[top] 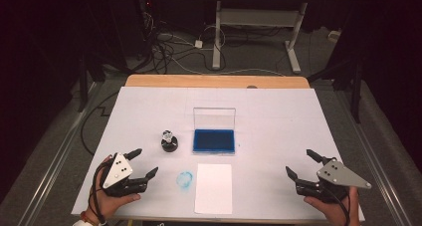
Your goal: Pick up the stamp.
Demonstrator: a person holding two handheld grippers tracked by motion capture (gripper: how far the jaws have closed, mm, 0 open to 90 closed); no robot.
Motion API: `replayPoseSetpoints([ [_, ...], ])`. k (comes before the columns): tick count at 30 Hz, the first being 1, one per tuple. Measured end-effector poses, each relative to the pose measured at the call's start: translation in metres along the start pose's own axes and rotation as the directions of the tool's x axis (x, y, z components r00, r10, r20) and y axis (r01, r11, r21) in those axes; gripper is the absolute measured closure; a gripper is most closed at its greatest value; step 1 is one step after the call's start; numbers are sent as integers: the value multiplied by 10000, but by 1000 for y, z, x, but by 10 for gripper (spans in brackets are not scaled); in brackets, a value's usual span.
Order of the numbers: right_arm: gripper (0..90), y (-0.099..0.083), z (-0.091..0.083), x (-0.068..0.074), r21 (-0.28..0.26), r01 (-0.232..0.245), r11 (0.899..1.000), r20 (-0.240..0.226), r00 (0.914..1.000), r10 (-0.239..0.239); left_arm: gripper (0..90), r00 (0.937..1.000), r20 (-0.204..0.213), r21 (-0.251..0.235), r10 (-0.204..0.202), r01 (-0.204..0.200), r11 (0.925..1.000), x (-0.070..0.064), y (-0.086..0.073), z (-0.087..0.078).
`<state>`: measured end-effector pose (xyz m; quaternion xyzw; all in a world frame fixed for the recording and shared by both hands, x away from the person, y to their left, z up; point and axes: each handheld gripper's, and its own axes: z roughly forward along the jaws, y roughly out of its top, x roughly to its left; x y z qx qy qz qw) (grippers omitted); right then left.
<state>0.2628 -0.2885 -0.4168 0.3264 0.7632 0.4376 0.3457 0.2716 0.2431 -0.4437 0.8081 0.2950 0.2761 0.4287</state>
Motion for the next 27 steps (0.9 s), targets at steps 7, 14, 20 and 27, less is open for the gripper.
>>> replayPoseSetpoints([
  [7,201,2,5,2,47,127,9999,-93,9999,-126,233,9991,-29,573,-414,415,9975,8,-1,-2],
  [14,201,4,10,8,216,268,9994,-249,9993,-263,235,9986,91,1160,-519,505,9920,16,4,-7],
  [20,201,6,11,11,223,325,9992,-385,9988,-316,286,9993,213,1003,-321,298,9945,21,15,-9],
  [27,202,4,14,10,375,315,9988,-445,9986,-299,276,9970,652,1567,-407,301,9872,32,34,-2],
])
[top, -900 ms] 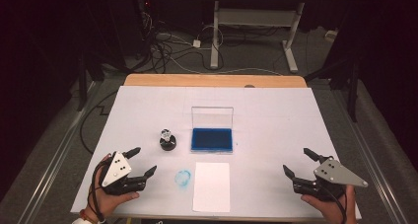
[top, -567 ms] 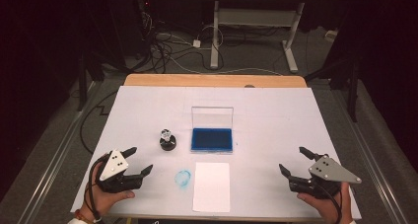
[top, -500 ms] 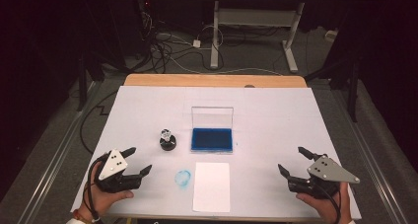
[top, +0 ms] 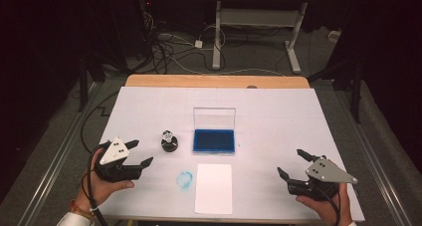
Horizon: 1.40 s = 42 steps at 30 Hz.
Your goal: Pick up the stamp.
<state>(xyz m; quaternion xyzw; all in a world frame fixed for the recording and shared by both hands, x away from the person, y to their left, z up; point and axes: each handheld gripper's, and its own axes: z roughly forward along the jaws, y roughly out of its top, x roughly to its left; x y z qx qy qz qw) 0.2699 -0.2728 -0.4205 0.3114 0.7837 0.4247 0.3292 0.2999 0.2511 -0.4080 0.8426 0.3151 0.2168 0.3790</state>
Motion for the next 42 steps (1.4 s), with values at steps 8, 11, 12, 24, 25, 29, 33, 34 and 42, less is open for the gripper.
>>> replayPoseSetpoints([
  [8,203,0,1,3,139,72,9999,-69,10000,-71,271,9990,333,715,298,-321,9969,10,30,15],
  [11,204,-1,2,2,188,81,9998,-82,9999,-80,250,9987,432,927,271,-310,9952,16,38,23],
  [12,204,-1,2,2,204,76,9998,-84,9999,-75,238,9987,432,927,271,-310,9952,16,38,23],
  [24,207,-3,3,3,382,113,9992,-75,9999,-111,239,9942,1075,1907,86,-291,9812,36,52,64],
  [25,207,-3,3,3,382,113,9992,-75,9999,-111,239,9932,1159,2012,90,-324,9790,35,53,69],
  [29,209,-4,3,4,470,163,9988,-53,9999,-161,256,9912,1285,2563,321,-645,9644,33,56,87],
  [33,209,-5,3,5,542,173,9984,-95,9998,-168,262,9925,1198,2940,259,-604,9539,37,57,99],
  [34,209,-5,3,5,542,173,9984,-95,9998,-168,262,9926,1201,2972,202,-554,9532,39,56,101],
  [42,215,-6,6,5,549,-4,9985,-351,9994,23,305,9908,1347,2715,-151,-223,9622,49,55,107],
])
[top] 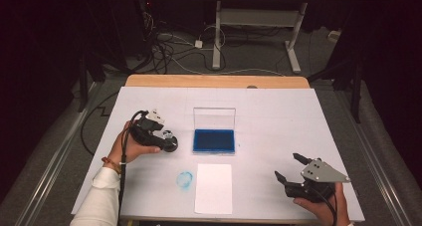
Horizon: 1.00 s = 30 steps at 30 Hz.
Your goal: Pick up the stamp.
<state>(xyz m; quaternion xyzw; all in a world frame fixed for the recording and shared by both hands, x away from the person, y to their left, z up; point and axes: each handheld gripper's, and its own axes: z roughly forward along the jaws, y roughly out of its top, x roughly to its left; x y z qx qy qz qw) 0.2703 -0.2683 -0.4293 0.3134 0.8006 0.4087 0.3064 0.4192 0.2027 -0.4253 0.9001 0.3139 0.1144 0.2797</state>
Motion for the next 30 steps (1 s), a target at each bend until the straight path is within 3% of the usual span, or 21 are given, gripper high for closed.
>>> replayPoseSetpoints([
  [12,222,0,2,1,179,44,9998,-28,10000,-44,468,9989,451,-27,106,-105,9999,-1,2,6],
  [20,233,0,2,2,224,175,9996,8,9998,-175,536,9992,360,-44,154,-153,9999,-5,3,7],
  [30,234,0,3,2,273,233,9994,-29,9997,-232,544,9997,226,-2,114,-114,9999,-7,4,7],
])
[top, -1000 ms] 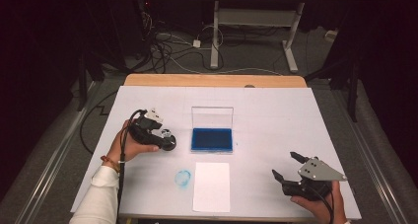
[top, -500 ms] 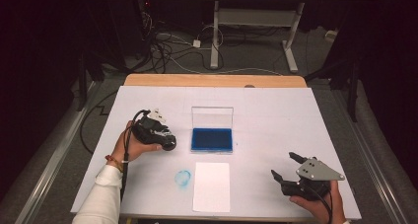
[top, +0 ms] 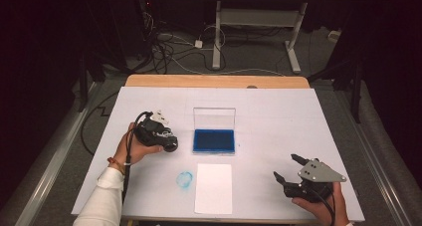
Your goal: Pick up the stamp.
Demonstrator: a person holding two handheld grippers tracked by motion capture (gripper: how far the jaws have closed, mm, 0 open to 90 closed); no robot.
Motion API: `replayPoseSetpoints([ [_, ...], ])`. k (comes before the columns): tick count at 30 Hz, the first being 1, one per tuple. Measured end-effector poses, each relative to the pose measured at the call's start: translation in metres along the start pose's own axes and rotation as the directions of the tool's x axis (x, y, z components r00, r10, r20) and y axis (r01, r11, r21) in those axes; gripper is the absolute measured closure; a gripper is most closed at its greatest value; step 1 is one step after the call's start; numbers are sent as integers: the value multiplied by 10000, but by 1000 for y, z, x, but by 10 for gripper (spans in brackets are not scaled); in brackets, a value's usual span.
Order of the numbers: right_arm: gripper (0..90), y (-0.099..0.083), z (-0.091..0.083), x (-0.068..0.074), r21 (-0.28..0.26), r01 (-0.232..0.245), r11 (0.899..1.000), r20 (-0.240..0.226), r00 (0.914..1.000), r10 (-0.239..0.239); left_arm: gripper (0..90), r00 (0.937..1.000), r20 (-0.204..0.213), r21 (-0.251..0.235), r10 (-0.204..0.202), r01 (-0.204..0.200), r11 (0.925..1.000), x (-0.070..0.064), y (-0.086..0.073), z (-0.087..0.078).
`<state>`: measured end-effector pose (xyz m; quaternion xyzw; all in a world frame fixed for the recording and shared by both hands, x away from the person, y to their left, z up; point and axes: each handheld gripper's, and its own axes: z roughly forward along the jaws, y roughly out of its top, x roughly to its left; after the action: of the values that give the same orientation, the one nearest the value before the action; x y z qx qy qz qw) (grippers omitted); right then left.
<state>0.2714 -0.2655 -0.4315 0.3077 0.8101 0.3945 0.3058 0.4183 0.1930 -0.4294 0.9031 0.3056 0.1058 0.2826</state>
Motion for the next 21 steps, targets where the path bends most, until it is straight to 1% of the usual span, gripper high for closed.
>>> replayPoseSetpoints([
  [5,234,0,0,0,12,6,10000,17,10000,-6,545,10000,-44,-158,10,-11,9999,0,-1,0],
  [7,234,0,0,0,8,22,10000,14,10000,-22,545,9999,-43,-320,-103,102,9994,1,-3,1],
  [10,234,0,-1,0,-1,68,10000,26,10000,-68,545,9999,-64,-322,-90,88,9994,0,-3,1],
  [13,234,0,-1,0,-26,58,10000,15,10000,-58,546,9998,-180,-404,-100,92,9991,-1,-4,0],
  [14,234,0,-1,0,-22,52,10000,-6,10000,-52,546,9997,-246,-554,-63,49,9985,-2,-4,-1],
  [15,234,0,-1,0,-23,63,10000,-17,10000,-63,546,9989,-475,-743,26,-61,9972,-4,-3,-5],
  [16,234,0,-1,0,-23,63,10000,-17,10000,-63,546,9989,-475,-743,26,-61,9972,-4,-3,-5],
  [17,233,0,-1,0,-3,59,10000,31,10000,-59,546,9981,-615,-857,28,-81,9963,-5,-2,-6],
  [18,233,0,-1,0,-5,66,10000,73,10000,-66,546,9979,-644,-1119,-38,-34,9937,-6,-2,-10],
  [19,233,0,-1,-1,-23,69,10000,69,10000,-69,546,9979,-644,-1119,-38,-34,9937,-6,-2,-10],
  [21,233,0,-2,-1,-40,65,10000,59,10000,-64,546,9969,-781,-1303,-85,-18,9915,-7,-3,-13],
])
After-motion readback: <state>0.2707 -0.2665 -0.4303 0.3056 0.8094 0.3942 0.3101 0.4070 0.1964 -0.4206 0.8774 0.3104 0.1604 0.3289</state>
